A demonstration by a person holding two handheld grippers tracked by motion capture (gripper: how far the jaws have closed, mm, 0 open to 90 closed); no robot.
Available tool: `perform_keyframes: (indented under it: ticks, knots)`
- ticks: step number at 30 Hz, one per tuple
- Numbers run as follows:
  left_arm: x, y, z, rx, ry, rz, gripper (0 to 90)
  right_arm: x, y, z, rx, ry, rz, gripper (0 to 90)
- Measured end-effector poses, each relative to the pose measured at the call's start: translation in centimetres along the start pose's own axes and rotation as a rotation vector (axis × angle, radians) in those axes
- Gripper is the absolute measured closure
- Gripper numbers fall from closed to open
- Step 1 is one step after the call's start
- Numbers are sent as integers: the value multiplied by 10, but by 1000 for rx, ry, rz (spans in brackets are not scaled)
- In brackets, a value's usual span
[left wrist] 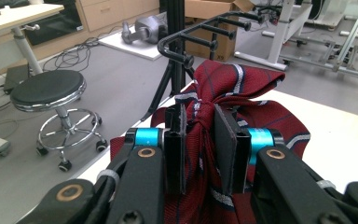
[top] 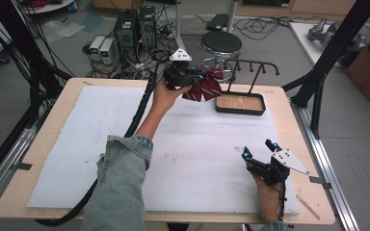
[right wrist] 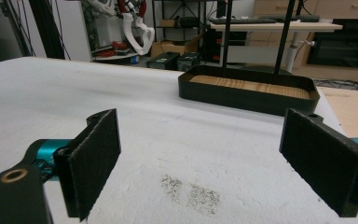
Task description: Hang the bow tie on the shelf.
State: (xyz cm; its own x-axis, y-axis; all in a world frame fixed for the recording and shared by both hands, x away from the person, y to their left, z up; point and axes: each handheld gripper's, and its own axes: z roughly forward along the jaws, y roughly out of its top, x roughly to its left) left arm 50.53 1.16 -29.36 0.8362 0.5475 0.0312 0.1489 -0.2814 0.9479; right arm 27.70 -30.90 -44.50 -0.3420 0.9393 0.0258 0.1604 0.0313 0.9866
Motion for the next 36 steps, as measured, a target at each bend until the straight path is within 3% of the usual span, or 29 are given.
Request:
perform_keyframes:
  ticks: [17, 19, 25, 36]
  knots:
    - [-10, 26, 12, -94, -25, 6, 745, 0, 0, 0, 2, 5, 0, 116]
    - [-9, 29, 11, -119, -27, -17, 746, 0, 0, 0, 2, 5, 1, 116]
    - [-14, 36, 14, -129, -34, 1, 746, 0, 0, 1, 0, 6, -3, 116]
    - [-15, 49, 27, -147, -38, -22, 747, 0, 0, 2, 3, 7, 4, 116]
